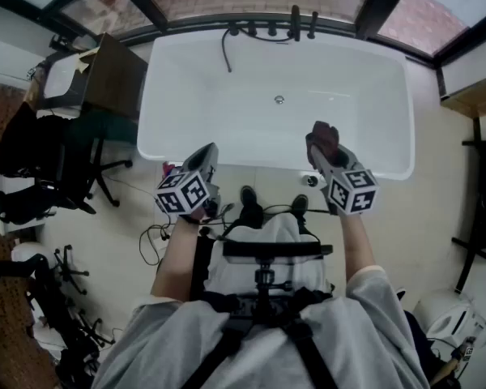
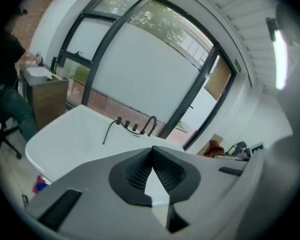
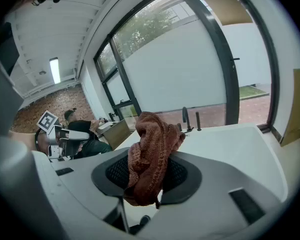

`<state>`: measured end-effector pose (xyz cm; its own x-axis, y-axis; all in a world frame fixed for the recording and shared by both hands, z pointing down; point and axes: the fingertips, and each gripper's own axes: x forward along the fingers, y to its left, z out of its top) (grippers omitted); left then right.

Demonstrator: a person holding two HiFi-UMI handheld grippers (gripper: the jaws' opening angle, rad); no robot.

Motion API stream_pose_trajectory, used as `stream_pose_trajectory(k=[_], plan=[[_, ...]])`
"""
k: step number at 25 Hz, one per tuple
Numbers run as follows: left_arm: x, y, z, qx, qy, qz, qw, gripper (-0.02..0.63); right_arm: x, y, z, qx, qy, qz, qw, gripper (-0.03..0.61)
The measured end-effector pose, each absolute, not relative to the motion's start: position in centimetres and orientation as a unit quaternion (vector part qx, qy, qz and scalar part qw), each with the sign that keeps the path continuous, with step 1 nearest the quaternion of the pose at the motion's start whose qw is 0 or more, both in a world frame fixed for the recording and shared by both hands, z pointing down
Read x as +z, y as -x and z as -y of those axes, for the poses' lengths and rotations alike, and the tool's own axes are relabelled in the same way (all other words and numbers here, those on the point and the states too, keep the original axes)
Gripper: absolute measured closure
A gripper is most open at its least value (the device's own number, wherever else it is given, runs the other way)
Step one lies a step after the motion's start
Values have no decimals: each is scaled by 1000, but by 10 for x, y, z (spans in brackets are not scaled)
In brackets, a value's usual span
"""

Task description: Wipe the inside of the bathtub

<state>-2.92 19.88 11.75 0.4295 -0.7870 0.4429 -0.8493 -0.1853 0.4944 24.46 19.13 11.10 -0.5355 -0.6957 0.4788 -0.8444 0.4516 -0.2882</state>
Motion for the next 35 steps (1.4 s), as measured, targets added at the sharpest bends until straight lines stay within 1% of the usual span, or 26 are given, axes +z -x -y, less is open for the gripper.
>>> stream_pose_trajectory(k=[5,7,8,14,20,27,35], plan=[[111,64,-186,116,-784,559,243,606,113,-202,-182,240,-436,854,154,434],[111,77,-182,127,-786,565,218,606,115,-186,-178,239,-427,858,156,434],[112,82,-180,125,-786,566,216,606,116,-179,-176,238,-423,860,157,434],[119,112,-175,112,-789,559,231,606,121,-138,-169,233,-393,872,178,434],[123,130,-161,116,-796,547,233,606,129,-104,-153,215,-357,880,228,436],[125,124,-149,116,-785,557,244,606,151,-87,-139,202,-269,896,289,436],[149,118,-132,86,-756,581,290,606,207,-65,-113,188,-170,906,340,436]])
